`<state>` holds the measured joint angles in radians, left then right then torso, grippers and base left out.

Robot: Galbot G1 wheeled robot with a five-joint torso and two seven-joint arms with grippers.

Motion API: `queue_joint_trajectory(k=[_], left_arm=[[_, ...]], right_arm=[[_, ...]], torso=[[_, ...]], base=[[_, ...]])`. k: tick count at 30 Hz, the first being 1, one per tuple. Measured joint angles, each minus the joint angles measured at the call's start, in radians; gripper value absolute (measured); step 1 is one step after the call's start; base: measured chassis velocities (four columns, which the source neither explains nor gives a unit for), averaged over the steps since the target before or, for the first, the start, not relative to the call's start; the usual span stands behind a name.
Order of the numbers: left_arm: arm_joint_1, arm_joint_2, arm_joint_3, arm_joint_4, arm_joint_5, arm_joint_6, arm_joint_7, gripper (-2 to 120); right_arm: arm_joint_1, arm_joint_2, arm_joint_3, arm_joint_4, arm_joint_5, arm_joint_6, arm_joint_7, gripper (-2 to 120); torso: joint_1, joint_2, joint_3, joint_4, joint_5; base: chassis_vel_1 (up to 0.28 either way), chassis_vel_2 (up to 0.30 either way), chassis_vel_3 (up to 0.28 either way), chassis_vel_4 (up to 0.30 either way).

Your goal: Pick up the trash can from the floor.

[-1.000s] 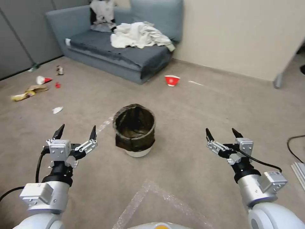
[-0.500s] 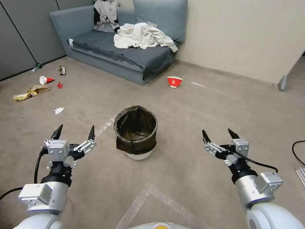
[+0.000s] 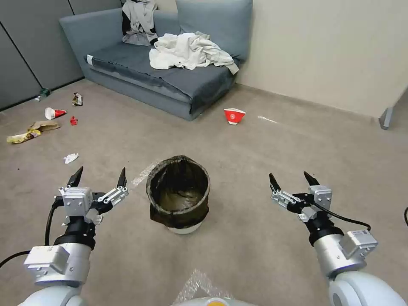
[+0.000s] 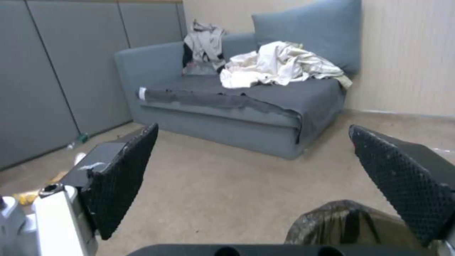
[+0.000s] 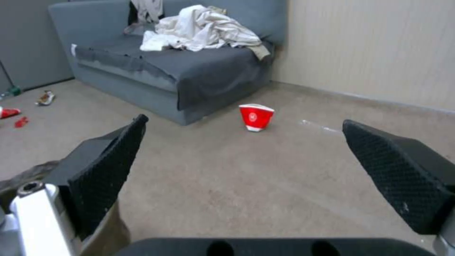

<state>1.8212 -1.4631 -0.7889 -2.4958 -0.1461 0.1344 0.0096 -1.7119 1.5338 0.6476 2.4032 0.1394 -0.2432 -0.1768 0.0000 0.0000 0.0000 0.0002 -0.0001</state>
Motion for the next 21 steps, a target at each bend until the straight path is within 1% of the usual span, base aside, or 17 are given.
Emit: queue_joint_trajectory(k=[1,2,3,6,8,9,10,12,13,14,15,17,18,19,21], left_arm=[[-0.009,0.006,-0.002,0.008,-0.012,0.018,-0.009,100],[-0.009,0.006,-0.002,0.008,-0.012,0.018,-0.009,100],[-0.017,0.011,-0.004,0.017,-0.021,0.031,-0.013,100],[-0.030,0.020,-0.005,0.029,-0.033,0.050,-0.017,100],[-0.043,0.029,0.001,0.038,-0.053,0.096,-0.021,100],[-0.043,0.029,0.001,0.038,-0.053,0.096,-0.021,100],[-0.051,0.036,0.005,0.041,-0.069,0.124,-0.022,100],[-0.076,0.062,0.014,0.055,-0.114,0.197,-0.024,100],[-0.092,0.081,0.018,0.064,-0.143,0.237,-0.028,100],[-0.092,0.081,0.018,0.064,-0.143,0.237,-0.028,100],[-0.113,0.105,0.023,0.078,-0.174,0.283,-0.039,100],[-0.147,0.141,0.032,0.115,-0.229,0.342,-0.048,100],[-0.147,0.141,0.032,0.115,-0.229,0.342,-0.048,100],[-0.163,0.159,0.039,0.138,-0.247,0.358,-0.049,100],[-0.196,0.197,0.061,0.211,-0.261,0.368,-0.044,100]], right_arm=[[-0.001,0.002,-0.006,0.002,-0.013,0.004,-0.003,100],[-0.001,0.002,-0.006,0.002,-0.013,0.004,-0.003,100],[-0.002,0.003,-0.010,0.002,-0.020,0.006,-0.003,100],[-0.003,0.003,-0.018,0.002,-0.024,0.008,-0.003,100],[-0.006,0.003,-0.026,0.001,-0.030,0.008,-0.003,100],[-0.006,0.003,-0.026,0.001,-0.030,0.008,-0.003,100],[-0.007,0.002,-0.032,0.001,-0.030,0.006,-0.002,100],[-0.009,-0.002,-0.045,-0.003,-0.031,0.003,0.000,100],[-0.011,-0.005,-0.051,-0.006,-0.031,0.003,0.002,100],[-0.011,-0.005,-0.051,-0.006,-0.031,0.003,0.002,100],[-0.014,-0.010,-0.057,-0.011,-0.031,0.002,0.004,100],[-0.018,-0.020,-0.062,-0.025,-0.030,0.002,0.006,100],[-0.018,-0.020,-0.062,-0.025,-0.030,0.002,0.006,100],[-0.019,-0.025,-0.062,-0.035,-0.028,0.003,0.006,100],[-0.018,-0.036,-0.058,-0.057,-0.003,0.017,0.009,100]], torso=[[0.000,0.000,0.000,-0.0005,0.0007],[0.000,0.000,0.000,-0.0005,0.0007],[0.000,0.000,0.000,-0.0002,-0.0004],[0.000,0.000,0.000,0.0000,0.0006],[0.000,0.000,0.000,-0.0001,-0.0002],[0.000,0.000,0.000,-0.0001,-0.0002],[0.000,0.000,0.000,0.0000,0.0004],[0.000,0.000,0.000,0.0000,-0.0001],[0.000,0.000,0.000,-0.0001,0.0002],[0.000,0.000,0.000,-0.0001,0.0002],[0.000,0.000,0.000,-0.0002,0.0003],[0.000,0.000,0.000,-0.0002,0.0000],[0.000,0.000,0.000,-0.0002,0.0000],[0.000,0.000,0.000,-0.0004,0.0000],[0.000,0.000,0.000,-0.0001,0.0000]], base=[[-0.151,0.112,0.140,-0.148],[-0.151,0.112,0.140,-0.148],[-0.120,0.129,0.140,-0.137],[-0.109,0.114,0.100,-0.115],[-0.065,0.059,0.067,-0.045],[-0.065,0.024,0.037,-0.045],[0.000,0.000,0.000,0.000],[0.000,0.000,0.000,0.000],[0.000,0.000,0.000,0.000],[0.000,0.000,0.000,0.000],[0.000,0.000,0.000,0.000],[0.000,0.000,0.000,0.000],[0.000,0.000,0.000,0.000],[0.000,0.000,0.000,0.000],[0.000,0.000,0.000,0.000]])
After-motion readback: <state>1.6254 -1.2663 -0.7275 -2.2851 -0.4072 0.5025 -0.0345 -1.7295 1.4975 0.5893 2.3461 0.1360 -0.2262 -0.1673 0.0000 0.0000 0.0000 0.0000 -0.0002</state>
